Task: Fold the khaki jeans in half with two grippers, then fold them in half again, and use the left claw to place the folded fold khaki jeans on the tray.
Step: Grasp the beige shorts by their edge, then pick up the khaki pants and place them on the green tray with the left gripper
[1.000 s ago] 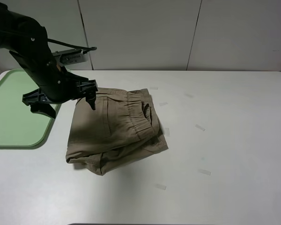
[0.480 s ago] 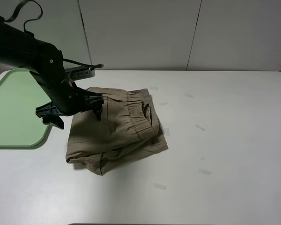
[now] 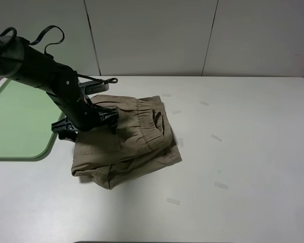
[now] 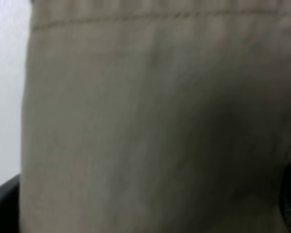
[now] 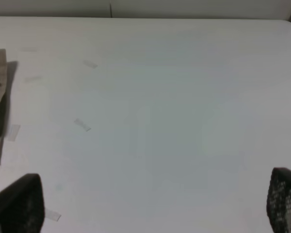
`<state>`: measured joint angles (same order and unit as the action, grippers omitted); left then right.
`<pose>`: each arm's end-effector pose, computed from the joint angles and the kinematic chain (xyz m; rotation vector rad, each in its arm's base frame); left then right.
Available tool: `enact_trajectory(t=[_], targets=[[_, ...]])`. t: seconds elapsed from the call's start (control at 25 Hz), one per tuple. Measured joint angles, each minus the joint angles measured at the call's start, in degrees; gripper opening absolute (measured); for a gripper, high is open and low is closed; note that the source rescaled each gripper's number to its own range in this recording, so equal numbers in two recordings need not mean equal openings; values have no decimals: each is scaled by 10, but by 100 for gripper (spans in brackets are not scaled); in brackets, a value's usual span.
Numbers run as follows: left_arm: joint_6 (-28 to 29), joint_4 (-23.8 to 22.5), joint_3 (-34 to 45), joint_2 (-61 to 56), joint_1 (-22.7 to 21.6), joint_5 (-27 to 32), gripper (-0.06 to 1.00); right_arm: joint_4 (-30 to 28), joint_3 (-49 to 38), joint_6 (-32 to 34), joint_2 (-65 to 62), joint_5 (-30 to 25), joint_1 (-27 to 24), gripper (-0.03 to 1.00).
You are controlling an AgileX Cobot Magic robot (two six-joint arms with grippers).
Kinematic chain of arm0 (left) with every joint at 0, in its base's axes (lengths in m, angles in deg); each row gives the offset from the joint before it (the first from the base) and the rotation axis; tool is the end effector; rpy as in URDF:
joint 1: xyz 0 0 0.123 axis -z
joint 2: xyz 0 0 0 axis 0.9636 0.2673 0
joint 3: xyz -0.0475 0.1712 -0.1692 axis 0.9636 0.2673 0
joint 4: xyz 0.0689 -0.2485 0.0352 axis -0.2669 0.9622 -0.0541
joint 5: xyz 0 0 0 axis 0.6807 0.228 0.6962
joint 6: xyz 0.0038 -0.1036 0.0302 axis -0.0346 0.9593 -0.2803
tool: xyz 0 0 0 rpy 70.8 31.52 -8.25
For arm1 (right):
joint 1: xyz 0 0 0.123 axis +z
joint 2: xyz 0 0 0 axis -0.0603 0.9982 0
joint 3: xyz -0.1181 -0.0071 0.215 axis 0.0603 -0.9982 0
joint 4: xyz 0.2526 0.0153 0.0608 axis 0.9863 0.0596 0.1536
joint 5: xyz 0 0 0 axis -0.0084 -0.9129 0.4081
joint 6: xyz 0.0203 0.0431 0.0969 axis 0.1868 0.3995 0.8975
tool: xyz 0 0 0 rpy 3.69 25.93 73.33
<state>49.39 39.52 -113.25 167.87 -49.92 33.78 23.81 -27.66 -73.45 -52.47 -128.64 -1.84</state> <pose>0.3274 -0.1472 0.0368 -0.2418 2.7537 -0.2560 0.0592 0.0008 0.2754 0.0037 2.0113 0.0261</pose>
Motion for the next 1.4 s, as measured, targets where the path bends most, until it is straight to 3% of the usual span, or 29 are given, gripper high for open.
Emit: enact_trajectory(t=[0.12, 0.2, 0.6, 0.8, 1.12, 1.4], targets=[[-1, -2, -3, 3, 0, -11, 99, 0, 0, 0, 0, 0, 0, 100], [-2, -3, -3, 4, 0, -12, 92, 0, 0, 0, 0, 0, 0, 100], [-20, 4, -3, 8, 0, -25, 21, 0, 0, 0, 0, 0, 0, 100], [-47, 9, -21, 11, 0, 9, 21, 0, 0, 0, 0, 0, 0, 100], [-156, 4, -121, 17, 0, 167, 19, 0, 0, 0, 0, 0, 0, 100], [-226, -51, -178, -23, -6, 258, 19, 0, 0, 0, 0, 0, 0, 100]])
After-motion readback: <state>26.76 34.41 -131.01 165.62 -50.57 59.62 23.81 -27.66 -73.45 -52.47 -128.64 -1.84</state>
